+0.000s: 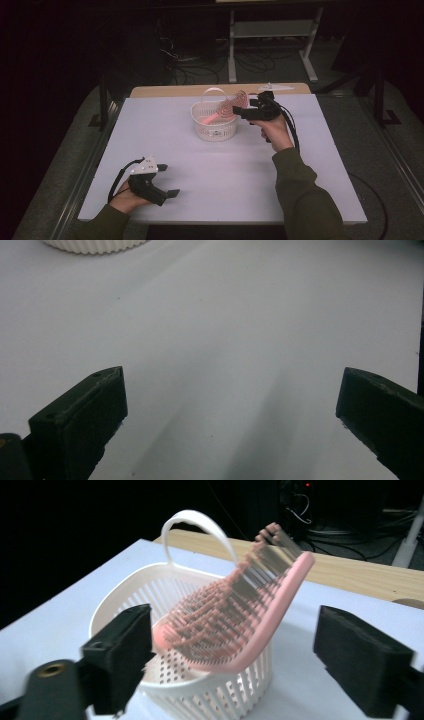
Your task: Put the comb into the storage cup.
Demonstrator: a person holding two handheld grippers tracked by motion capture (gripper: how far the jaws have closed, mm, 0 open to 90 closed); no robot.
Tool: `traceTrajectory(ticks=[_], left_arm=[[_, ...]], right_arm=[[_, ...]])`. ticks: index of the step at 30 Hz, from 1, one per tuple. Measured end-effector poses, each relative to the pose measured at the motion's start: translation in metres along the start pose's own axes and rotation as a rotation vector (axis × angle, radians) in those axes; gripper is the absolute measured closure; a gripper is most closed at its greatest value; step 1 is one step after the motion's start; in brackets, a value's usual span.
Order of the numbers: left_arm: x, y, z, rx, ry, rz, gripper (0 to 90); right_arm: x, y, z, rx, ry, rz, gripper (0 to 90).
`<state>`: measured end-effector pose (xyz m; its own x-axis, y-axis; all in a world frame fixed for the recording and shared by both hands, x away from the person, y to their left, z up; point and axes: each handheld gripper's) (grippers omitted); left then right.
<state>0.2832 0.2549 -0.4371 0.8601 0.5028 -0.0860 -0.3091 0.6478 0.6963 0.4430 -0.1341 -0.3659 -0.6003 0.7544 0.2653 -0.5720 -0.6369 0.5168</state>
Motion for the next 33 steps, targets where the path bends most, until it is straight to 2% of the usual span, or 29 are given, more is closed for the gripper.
traceTrajectory(ticks=[6, 12, 15, 21, 28, 31, 33], left_arm=[[0.0, 0.0, 0.0, -0.002, 0.003, 0.002, 0.0], [0.0, 0.0, -0.001, 0.001, 0.004, 0.002, 0.0], [0.001, 0.0, 0.0, -0.002, 0.007, 0.005, 0.0], [0.001, 0.001, -0.001, 0.0, 0.009, 0.008, 0.0], [0.002, 0.001, -0.001, 0.0, 0.011, 0.011, 0.0], [0.001, 0.002, -0.001, -0.005, 0.014, 0.011, 0.0], [0.002, 0.002, -0.001, -0.006, 0.014, 0.014, 0.0]], right_arm=[[0.005, 0.006, -0.006, 0.026, 0.046, 0.003, 11.7], [0.007, 0.013, -0.015, 0.043, 0.067, 0.01, 9.1], [0.008, 0.017, -0.019, 0.049, 0.073, 0.016, 6.2], [0.013, 0.021, -0.028, 0.08, 0.117, 0.019, 0.1], [0.017, 0.027, -0.043, 0.104, 0.15, 0.017, 0.0], [0.018, 0.029, -0.049, 0.092, 0.142, 0.021, 0.0], [0.018, 0.031, -0.054, 0.103, 0.147, 0.017, 0.0]])
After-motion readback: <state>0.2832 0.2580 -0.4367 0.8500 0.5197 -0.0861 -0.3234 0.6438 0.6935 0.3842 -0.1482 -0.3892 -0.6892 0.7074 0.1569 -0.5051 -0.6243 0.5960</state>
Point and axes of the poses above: each handheld gripper's, and its own axes: y roughly backward along the jaws, z roughly out of its top, x roughly to its left, and after that the axes turned 6 degrees about x, right-handed
